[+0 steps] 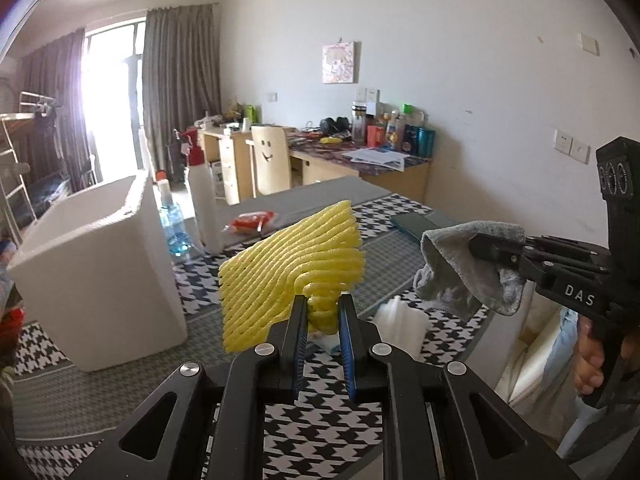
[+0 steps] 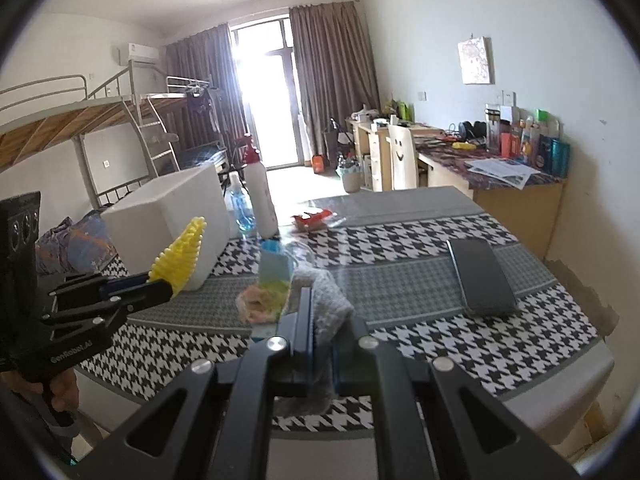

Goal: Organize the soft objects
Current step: 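Carry the yellow foam net and grey cloth over the white foam box with both grippers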

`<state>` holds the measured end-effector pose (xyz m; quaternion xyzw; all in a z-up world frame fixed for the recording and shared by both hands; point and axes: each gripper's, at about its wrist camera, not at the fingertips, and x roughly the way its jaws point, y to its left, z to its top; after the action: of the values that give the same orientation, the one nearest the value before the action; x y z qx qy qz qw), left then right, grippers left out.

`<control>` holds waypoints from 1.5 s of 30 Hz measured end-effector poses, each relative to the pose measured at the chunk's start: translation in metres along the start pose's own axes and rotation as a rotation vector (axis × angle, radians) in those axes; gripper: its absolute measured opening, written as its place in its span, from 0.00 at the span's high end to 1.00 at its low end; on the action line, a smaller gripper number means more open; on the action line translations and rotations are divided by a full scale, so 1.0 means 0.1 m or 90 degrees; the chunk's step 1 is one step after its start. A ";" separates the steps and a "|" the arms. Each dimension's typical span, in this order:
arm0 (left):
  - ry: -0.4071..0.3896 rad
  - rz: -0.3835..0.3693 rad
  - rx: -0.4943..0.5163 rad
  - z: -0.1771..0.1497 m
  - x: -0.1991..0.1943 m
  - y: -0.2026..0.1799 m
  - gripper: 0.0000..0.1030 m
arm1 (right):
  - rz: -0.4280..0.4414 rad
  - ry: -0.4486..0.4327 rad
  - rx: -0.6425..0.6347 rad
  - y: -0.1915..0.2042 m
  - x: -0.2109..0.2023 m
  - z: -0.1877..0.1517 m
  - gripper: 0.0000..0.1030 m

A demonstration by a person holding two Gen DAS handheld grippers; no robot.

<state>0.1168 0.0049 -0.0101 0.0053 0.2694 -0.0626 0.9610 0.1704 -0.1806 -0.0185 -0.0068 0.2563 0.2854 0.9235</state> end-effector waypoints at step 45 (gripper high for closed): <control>-0.054 0.055 -0.007 0.59 0.03 0.40 0.84 | 0.049 -0.042 -0.027 0.37 0.39 0.67 0.91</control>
<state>0.1552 0.0417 0.0376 0.0094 0.2285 -0.0197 0.9733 0.2101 -0.1184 0.0260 -0.0070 0.2194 0.3258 0.9196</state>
